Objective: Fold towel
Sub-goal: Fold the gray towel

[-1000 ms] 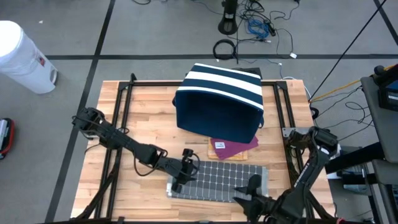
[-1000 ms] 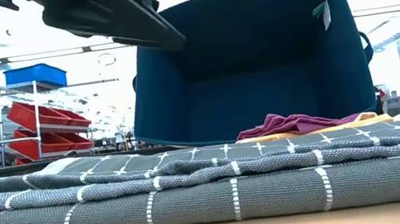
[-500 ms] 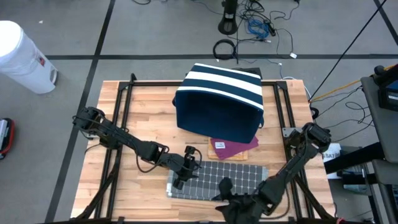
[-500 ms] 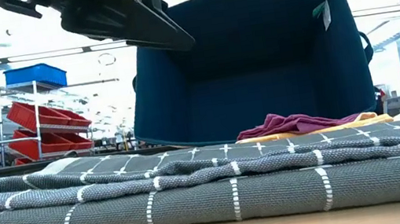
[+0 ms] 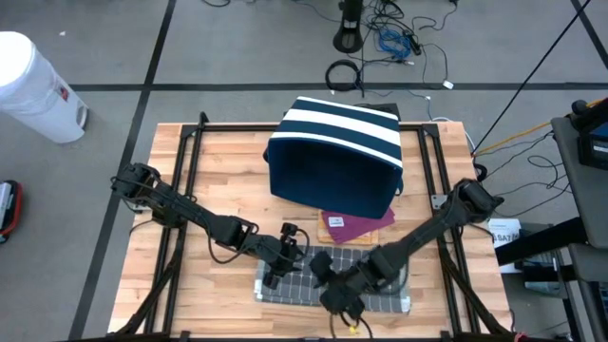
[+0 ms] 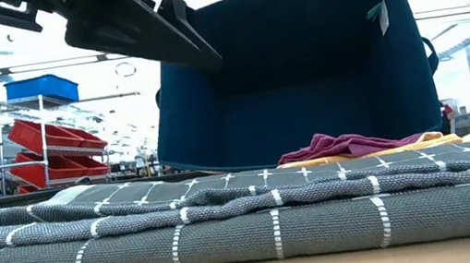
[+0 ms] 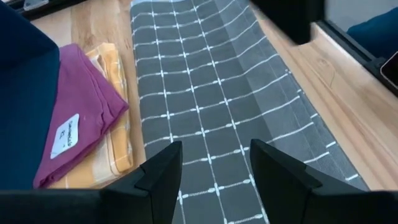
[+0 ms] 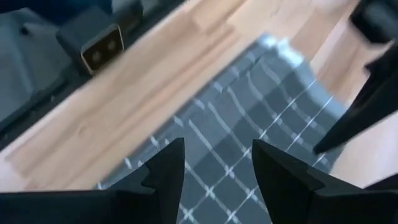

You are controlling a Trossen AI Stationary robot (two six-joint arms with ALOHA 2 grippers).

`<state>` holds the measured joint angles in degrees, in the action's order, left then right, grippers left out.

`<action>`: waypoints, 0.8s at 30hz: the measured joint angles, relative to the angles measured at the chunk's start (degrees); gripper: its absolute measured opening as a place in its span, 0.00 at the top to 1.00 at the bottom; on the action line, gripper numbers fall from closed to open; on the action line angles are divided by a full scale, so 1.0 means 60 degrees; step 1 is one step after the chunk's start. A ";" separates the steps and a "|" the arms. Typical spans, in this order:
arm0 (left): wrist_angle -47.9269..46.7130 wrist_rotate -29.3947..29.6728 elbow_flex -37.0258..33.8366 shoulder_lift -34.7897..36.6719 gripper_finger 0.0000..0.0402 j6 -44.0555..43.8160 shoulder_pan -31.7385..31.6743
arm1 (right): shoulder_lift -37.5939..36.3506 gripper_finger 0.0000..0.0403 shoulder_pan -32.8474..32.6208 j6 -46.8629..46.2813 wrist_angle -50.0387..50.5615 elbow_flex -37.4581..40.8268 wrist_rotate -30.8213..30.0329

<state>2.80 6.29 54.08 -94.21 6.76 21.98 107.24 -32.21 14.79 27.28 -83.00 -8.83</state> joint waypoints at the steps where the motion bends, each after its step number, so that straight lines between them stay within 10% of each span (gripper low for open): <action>1: -0.0056 0.0003 0.0000 0.0000 0.52 -0.0016 0.0000 | 0.0000 0.56 0.0141 0.0010 0.0165 0.0000 0.0279; 10: -0.0220 0.0050 0.0000 0.0000 0.52 -0.0087 -0.0076 | -0.0745 0.58 0.1044 0.0533 0.0547 0.0835 0.1622; 24: -0.0004 -0.0065 0.0000 0.0000 0.52 -0.0298 -0.0331 | -0.6266 0.64 0.1921 -0.2005 -0.3778 0.7360 0.1739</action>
<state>2.77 5.90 54.08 -94.21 4.97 19.99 69.65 -20.69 2.76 4.61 -38.84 1.60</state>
